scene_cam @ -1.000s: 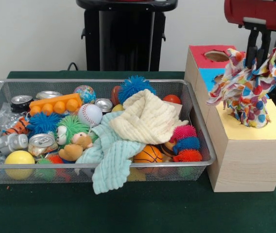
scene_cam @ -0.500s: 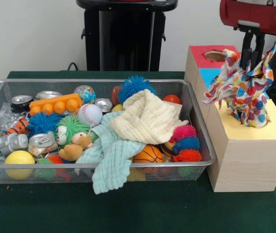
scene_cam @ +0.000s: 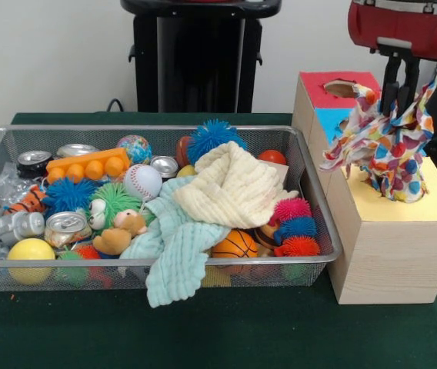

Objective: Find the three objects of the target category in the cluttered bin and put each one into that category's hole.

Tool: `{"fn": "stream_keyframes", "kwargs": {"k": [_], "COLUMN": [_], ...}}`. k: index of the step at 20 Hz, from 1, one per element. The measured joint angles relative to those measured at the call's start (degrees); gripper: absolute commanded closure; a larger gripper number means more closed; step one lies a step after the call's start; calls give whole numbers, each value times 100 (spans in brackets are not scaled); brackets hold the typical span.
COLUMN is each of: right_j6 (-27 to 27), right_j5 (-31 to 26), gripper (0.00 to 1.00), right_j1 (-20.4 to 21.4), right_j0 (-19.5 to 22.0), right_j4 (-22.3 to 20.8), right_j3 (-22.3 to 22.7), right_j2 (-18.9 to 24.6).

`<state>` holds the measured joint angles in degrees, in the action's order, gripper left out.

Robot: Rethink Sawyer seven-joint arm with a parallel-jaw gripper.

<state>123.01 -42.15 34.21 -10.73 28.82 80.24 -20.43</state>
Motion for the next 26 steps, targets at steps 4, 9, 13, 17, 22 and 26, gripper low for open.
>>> {"fn": "stream_keyframes", "kwargs": {"k": [4, 9, 13, 17, 22, 26], "right_j6": [0, 0, 0, 0, 0, 0], "right_j5": [142, 299, 354, 374, 374, 376], "gripper": [100, 100, 100, 100, 100, 100], "right_j1": [-25, -98, -159, -205, -273, -300], "right_j0": [-32, -101, -155, -196, -226, -226], "right_j4": [0, 0, 1, 1, 1, 1], "right_j3": [-1, -1, 2, 12, 21, 56], "right_j2": [0, 0, 1, 1, 2, 1]}}
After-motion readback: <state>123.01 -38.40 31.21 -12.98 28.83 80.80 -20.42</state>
